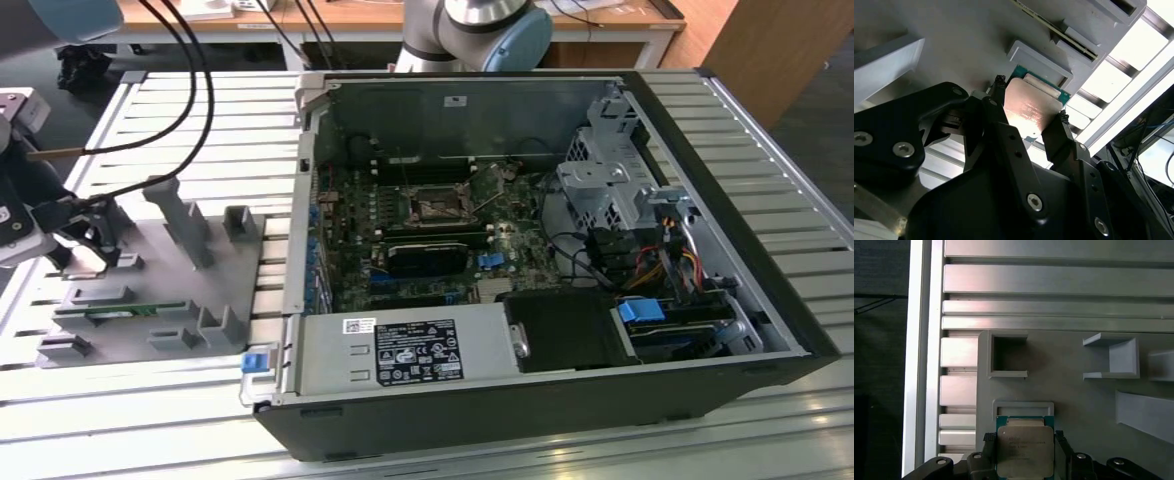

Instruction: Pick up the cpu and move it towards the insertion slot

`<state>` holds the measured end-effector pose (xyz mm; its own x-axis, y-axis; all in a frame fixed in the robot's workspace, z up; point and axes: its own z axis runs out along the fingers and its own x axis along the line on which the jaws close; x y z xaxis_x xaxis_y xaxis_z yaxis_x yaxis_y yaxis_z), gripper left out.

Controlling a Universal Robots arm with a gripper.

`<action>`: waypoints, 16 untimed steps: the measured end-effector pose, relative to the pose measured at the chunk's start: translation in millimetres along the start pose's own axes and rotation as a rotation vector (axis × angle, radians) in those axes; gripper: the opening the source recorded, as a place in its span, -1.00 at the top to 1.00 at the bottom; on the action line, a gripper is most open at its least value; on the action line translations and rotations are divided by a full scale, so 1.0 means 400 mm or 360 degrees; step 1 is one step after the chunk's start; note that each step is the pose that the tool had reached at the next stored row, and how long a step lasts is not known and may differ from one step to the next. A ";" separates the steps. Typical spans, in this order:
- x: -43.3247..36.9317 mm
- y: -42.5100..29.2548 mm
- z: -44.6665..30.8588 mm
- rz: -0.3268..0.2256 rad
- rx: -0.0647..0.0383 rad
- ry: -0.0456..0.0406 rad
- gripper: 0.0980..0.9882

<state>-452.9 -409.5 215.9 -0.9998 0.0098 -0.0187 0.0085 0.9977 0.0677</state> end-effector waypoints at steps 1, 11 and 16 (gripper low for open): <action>0.000 0.000 -0.003 0.0000 0.0000 0.0000 0.00; -0.001 0.002 -0.030 0.0001 0.0002 0.0000 0.00; -0.001 0.003 -0.042 0.0001 0.0003 0.0000 0.00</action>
<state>-452.8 -409.5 232.6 -0.9998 0.0105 -0.0187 0.0092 0.9978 0.0661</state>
